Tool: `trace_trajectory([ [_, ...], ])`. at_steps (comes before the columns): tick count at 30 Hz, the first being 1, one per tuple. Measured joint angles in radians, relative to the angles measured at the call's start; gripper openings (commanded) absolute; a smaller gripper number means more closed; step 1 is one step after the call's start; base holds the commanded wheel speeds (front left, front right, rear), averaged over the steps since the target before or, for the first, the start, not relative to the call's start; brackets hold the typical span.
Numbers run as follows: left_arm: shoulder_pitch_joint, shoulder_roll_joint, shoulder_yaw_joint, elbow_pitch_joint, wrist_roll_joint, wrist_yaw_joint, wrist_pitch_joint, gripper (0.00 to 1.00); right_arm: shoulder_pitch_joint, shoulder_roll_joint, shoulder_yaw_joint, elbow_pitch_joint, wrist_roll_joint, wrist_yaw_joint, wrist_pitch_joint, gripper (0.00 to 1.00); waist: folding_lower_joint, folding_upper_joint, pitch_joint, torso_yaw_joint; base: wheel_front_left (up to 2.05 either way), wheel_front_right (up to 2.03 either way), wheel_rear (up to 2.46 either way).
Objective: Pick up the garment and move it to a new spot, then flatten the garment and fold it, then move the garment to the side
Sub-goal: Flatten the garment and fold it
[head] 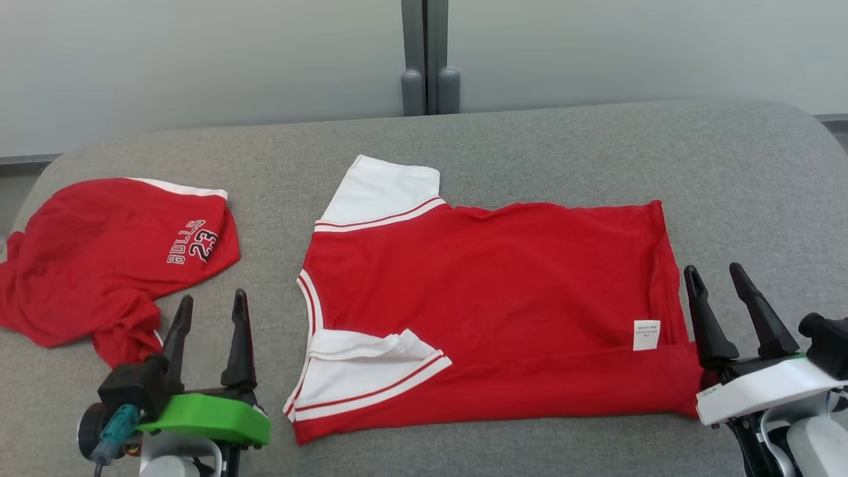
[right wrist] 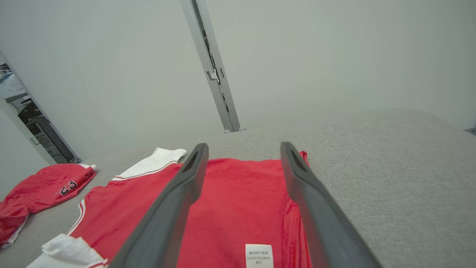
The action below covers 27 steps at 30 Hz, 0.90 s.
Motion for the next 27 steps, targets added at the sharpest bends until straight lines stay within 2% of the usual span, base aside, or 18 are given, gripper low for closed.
trace_trajectory([
  [8,-0.004,-0.005,0.068,-0.036,0.060,-0.001,0.000,1.00,0.016,0.060,-0.046,-0.097,-0.113,0.000,-0.001,1.00,0.0000,0.0000,-0.020,0.000,0.00,0.00,0.00],
  [13,0.008,-0.003,0.090,-0.034,0.090,-0.006,0.000,1.00,0.054,0.066,-0.064,-0.127,-0.180,0.000,-0.001,1.00,0.0000,0.0000,-0.025,-0.005,0.00,0.00,0.00],
  [27,0.064,0.002,0.103,-0.025,0.139,-0.031,0.000,1.00,0.144,0.107,-0.114,-0.142,-0.235,0.000,-0.001,1.00,0.0000,0.0000,-0.036,-0.007,0.00,0.00,0.00],
])
